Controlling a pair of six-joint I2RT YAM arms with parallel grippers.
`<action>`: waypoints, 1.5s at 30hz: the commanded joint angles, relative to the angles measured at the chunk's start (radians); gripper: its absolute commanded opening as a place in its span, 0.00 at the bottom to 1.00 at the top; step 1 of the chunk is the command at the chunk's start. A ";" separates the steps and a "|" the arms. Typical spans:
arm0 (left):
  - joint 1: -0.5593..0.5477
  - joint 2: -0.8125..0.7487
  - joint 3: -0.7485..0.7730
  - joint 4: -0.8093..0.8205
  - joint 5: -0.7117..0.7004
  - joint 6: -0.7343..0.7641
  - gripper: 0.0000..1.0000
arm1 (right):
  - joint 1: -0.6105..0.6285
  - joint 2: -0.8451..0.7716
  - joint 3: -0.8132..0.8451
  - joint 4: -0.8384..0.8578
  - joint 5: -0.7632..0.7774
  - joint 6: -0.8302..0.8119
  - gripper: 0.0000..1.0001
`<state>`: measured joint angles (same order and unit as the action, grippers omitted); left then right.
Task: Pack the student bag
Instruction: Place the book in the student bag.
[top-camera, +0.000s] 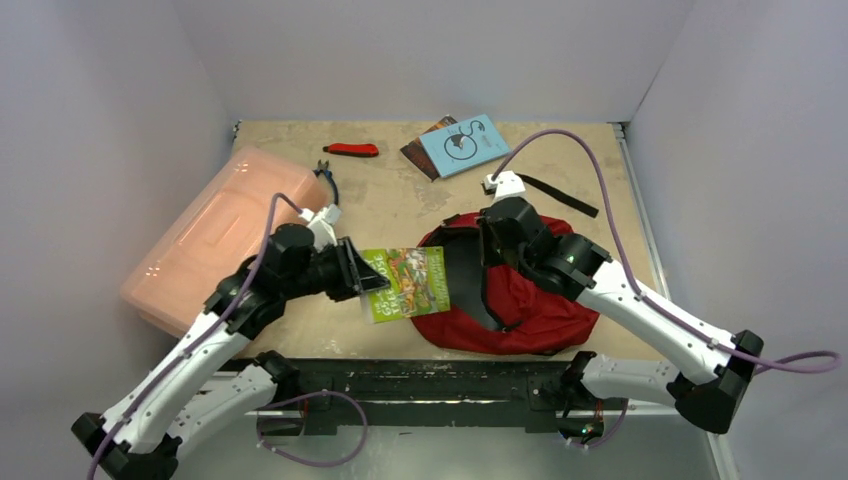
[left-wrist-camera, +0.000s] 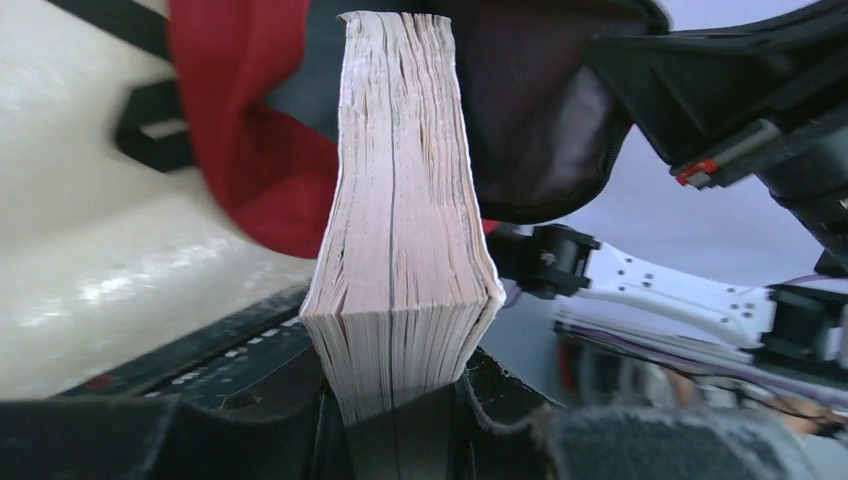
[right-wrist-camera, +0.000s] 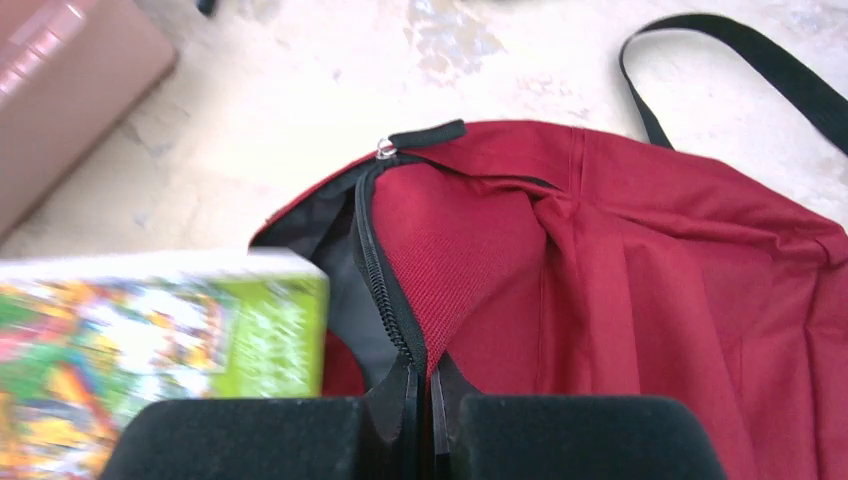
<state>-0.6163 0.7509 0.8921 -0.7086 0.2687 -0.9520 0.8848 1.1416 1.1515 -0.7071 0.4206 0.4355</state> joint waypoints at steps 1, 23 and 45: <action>-0.002 0.063 -0.141 0.437 0.241 -0.320 0.00 | -0.051 -0.024 -0.012 0.222 -0.151 -0.013 0.00; -0.031 0.588 -0.220 1.219 0.296 -0.627 0.00 | -0.076 -0.034 -0.008 0.317 -0.307 -0.001 0.00; -0.313 1.212 0.046 1.943 -0.108 -0.439 0.00 | -0.076 -0.040 -0.025 0.332 -0.360 -0.008 0.00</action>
<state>-0.8974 1.9774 0.8085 0.9958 0.2100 -1.4414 0.7967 1.1419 1.1206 -0.5274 0.1387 0.4252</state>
